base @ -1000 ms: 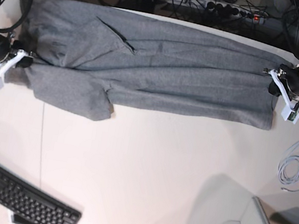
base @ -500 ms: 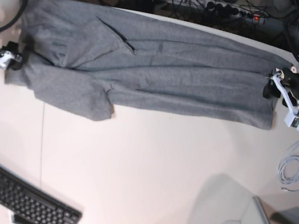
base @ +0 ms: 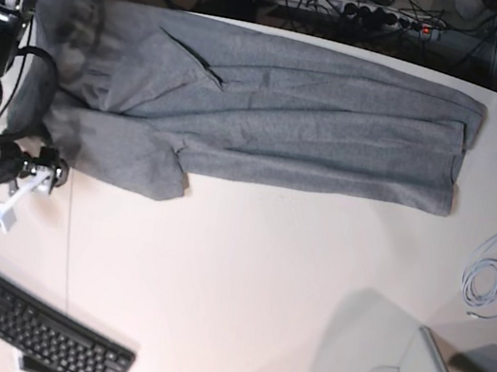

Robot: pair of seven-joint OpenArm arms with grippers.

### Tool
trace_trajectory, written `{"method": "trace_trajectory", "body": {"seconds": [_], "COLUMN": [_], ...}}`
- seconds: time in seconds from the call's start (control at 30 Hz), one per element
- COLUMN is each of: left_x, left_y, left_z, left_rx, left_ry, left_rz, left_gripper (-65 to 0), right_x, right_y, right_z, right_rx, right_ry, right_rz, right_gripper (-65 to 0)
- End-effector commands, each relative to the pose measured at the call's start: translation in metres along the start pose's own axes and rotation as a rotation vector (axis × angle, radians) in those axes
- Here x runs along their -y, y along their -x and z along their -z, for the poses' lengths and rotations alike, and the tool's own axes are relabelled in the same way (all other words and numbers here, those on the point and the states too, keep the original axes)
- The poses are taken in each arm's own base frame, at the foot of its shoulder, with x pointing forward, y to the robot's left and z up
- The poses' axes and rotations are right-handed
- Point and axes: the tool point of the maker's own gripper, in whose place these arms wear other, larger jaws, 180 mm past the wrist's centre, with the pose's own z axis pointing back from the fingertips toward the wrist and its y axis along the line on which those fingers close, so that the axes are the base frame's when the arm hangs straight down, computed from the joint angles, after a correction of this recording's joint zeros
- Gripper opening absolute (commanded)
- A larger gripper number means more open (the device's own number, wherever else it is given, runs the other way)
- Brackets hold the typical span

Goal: Layout the t-shirt on the table in an organized manner, then fold the t-shirt properly
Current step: 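Release the shirt and move the right gripper to the shirt end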

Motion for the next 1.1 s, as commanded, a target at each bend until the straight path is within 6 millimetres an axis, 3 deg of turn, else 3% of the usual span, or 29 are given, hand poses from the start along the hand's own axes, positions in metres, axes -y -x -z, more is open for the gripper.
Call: {"method": "trace_trajectory", "body": {"seconds": [0.0,0.17,0.27,0.53,0.6,0.73,0.77,0.93,1.07], "left_x": [-0.008,-0.017,-0.020,-0.018,-0.019,-0.019,-0.019,-0.018,-0.018], "left_y": [-0.015,0.009,0.022,0.021,0.020,0.020,0.020,0.021,0.021], "left_z": [-0.006,-0.005,-0.002,0.000,0.000,0.000,0.000,0.000,0.000], "left_rx": [0.046,0.004,-0.025,0.004,0.004,0.004,0.004,0.002,0.002], "left_ry": [-0.007,0.034,0.036,0.043,0.042,0.042,0.042,0.043,0.043], "left_rz": [0.024,0.002,-0.029,-0.033,-0.032,-0.032,-0.032,-0.032,-0.032], "left_gripper": [-17.8,-17.8,-17.8,-17.8,-17.8,-17.8,-17.8,-17.8,-17.8], "right_x": [0.009,0.011,0.001,-0.025,-0.024,-0.024,-0.025,-0.027,-0.049], "right_y": [-0.019,-0.010,-0.007,-0.007,-0.007,-0.008,-0.008,-0.008,-0.002], "right_z": [-0.007,0.004,0.008,0.014,0.014,0.013,0.013,0.002,-0.023], "right_rx": [0.046,0.018,0.012,0.015,0.016,0.020,0.021,0.034,0.065], "right_ry": [0.013,-0.004,-0.023,-0.111,-0.111,-0.113,-0.114,-0.102,-0.160], "right_rz": [0.003,0.044,0.045,-0.033,-0.030,-0.030,-0.029,-0.075,-0.119], "right_gripper": [-26.1,-26.1,-26.1,-27.6,-34.2,-62.3,-65.0,-64.5,-64.7]}}
